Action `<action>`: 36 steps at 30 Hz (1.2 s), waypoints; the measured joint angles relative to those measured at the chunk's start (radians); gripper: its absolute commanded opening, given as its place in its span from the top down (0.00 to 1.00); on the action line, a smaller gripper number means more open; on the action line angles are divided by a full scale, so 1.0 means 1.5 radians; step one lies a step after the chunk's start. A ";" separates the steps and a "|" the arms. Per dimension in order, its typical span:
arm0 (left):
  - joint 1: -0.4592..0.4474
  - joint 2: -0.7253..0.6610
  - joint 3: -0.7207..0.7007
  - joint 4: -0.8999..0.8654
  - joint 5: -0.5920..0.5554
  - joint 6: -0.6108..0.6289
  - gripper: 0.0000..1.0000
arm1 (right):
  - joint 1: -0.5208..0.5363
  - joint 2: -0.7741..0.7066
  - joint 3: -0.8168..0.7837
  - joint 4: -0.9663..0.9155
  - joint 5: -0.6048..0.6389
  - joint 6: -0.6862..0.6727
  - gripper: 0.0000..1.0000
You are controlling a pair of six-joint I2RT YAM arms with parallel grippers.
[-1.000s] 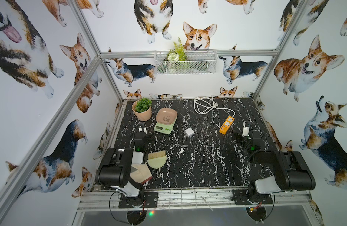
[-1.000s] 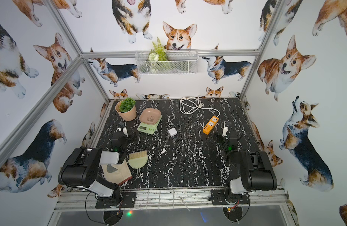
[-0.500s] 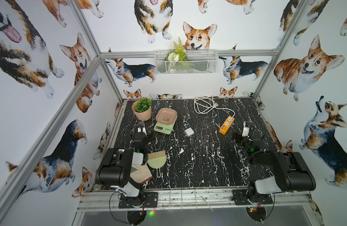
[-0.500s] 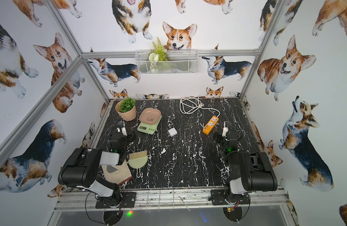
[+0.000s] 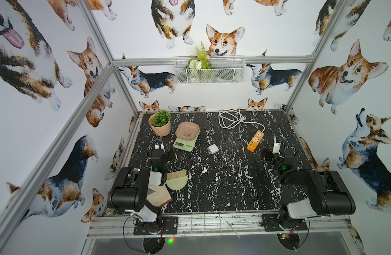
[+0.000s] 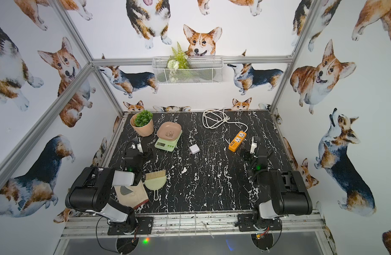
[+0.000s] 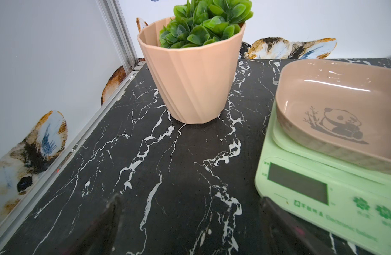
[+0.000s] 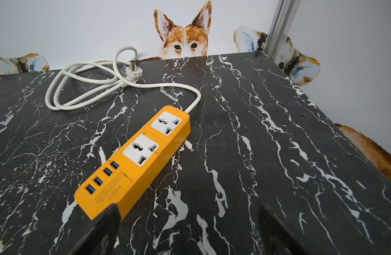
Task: Charge the electronic scale
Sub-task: Pick up the charging cable from the center of the board.
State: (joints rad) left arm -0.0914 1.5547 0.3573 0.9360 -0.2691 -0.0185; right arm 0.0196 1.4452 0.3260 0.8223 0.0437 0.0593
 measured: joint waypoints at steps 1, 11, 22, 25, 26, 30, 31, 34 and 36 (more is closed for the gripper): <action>0.000 -0.014 -0.001 -0.007 0.003 0.002 0.00 | 0.000 -0.007 0.004 -0.013 0.005 0.000 0.00; -0.026 -0.255 0.140 -0.306 -0.004 -0.062 0.00 | 0.000 -0.230 0.155 -0.318 -0.027 0.053 0.00; -0.279 -0.170 0.344 -0.609 0.035 -0.098 0.00 | 0.000 -0.382 0.275 -0.713 -0.160 0.296 0.01; -0.334 -0.113 0.405 -0.657 0.071 -0.092 0.00 | 0.021 -0.389 0.284 -0.797 -0.222 0.320 0.05; -0.339 -0.095 0.421 -0.670 0.082 -0.093 0.00 | 0.045 -0.390 0.284 -0.818 -0.237 0.325 0.08; -0.340 -0.063 0.446 -0.726 0.110 -0.124 0.00 | 0.194 -0.400 0.268 -0.860 -0.257 0.313 0.14; -0.334 -0.059 0.450 -0.742 0.123 -0.135 0.00 | 0.237 -0.399 0.258 -0.863 -0.256 0.306 0.16; -0.285 -0.048 0.457 -0.771 0.168 -0.174 0.00 | 0.350 -0.371 0.245 -0.869 -0.209 0.290 0.22; -0.249 -0.045 0.454 -0.787 0.197 -0.200 0.00 | 0.418 -0.335 0.245 -0.864 -0.177 0.277 0.23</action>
State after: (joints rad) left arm -0.4648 1.4868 1.0389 -0.2451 0.0261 -0.3191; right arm 0.6464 0.9428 0.6930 -0.4732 -0.2218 0.4751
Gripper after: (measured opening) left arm 0.999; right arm 0.780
